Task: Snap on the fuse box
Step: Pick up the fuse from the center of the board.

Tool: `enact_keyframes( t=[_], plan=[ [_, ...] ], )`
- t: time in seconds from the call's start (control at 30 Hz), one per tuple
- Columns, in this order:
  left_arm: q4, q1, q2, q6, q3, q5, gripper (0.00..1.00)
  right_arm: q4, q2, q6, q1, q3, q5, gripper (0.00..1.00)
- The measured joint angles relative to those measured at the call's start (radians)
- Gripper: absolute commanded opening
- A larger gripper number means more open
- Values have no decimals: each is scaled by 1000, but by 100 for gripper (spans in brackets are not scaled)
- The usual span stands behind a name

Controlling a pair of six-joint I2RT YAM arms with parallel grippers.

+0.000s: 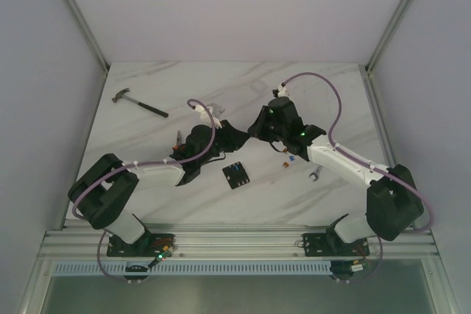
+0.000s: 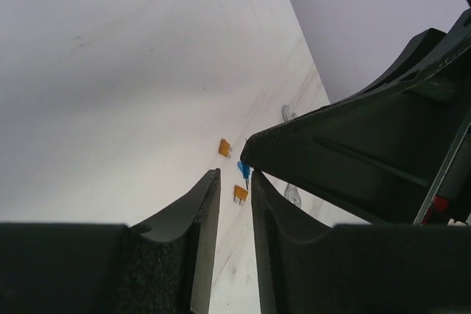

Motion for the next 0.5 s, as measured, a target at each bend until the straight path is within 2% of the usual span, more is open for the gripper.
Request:
enact_keyframes(
  t=[0.5],
  plan=[
    [7,-5,10,-15,11,17,11,10,-2,7,0,-6,3,23]
  ],
)
